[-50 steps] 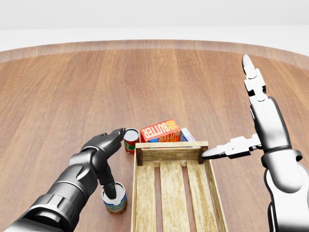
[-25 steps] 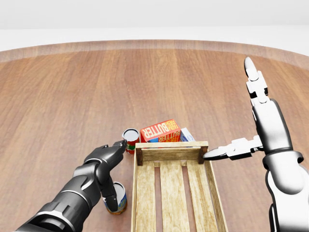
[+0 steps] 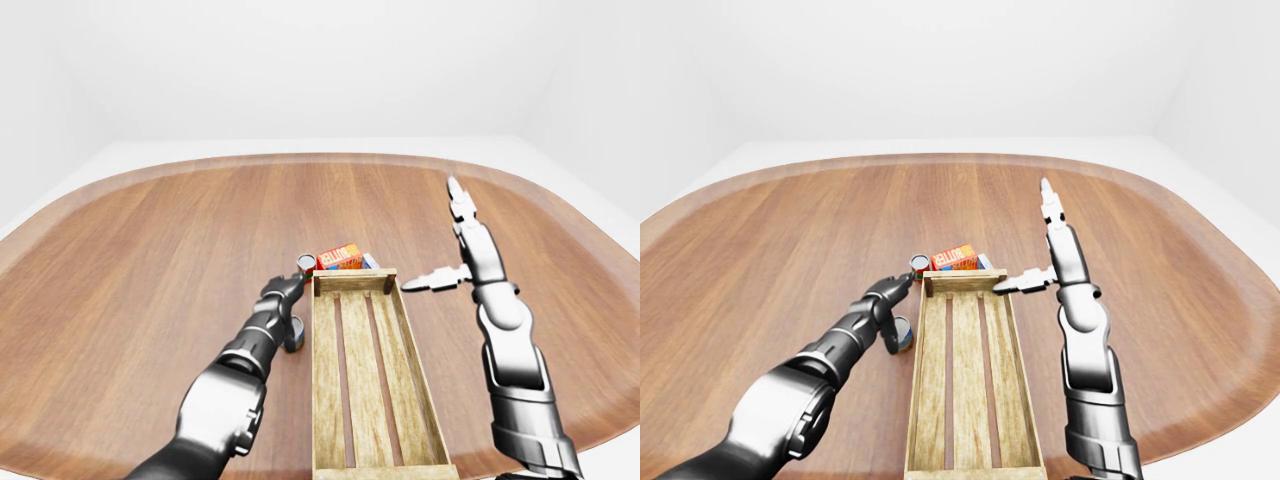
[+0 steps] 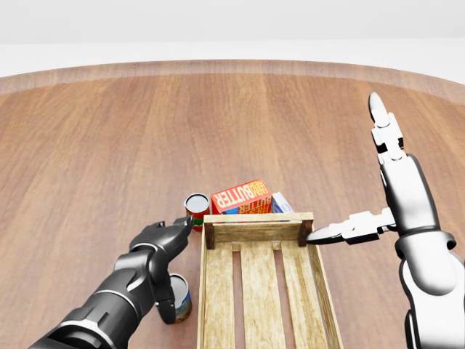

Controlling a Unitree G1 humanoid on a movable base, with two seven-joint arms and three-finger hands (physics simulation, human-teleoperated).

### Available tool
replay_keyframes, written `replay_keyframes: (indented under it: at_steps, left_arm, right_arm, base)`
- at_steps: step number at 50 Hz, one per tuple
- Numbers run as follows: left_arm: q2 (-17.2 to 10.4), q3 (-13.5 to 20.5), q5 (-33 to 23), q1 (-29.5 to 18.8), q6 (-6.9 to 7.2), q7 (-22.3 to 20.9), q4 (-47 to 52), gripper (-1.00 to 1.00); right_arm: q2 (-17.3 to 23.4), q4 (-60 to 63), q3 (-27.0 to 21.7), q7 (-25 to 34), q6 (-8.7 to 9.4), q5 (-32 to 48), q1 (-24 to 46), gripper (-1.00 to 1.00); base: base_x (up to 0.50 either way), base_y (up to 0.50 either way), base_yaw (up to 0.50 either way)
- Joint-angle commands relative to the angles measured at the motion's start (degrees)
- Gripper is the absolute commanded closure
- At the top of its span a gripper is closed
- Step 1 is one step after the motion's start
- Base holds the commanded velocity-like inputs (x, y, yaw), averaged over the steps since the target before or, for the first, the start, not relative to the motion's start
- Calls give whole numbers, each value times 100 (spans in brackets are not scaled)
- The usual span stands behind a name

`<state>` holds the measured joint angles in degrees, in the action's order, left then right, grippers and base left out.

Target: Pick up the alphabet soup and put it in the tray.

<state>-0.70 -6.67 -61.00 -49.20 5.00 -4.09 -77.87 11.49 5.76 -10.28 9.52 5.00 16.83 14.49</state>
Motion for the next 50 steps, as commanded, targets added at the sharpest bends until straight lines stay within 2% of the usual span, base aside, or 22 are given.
replay_keyframes:
  at_steps: [1,9,26,50]
  left_arm:
    - [2,-31,-91,132,0,-64,73,-100]
    - [32,-18,-205,210,0,-9,30,-100]
    - [299,53,-73,336,0,95,-38,-100]
    - [261,114,-130,268,0,59,-80,-100]
  right_arm:
    - [-6,-59,15,-35,0,5,-1,-98]
    - [-11,-41,26,-34,0,0,5,-99]
    - [-41,13,38,-46,0,-7,-54,-99]
    - [-52,27,28,-42,0,-8,-88,-99]
  base:
    - [0,0,0]
    - [0,0,0]
    - [0,0,0]
    - [0,0,0]
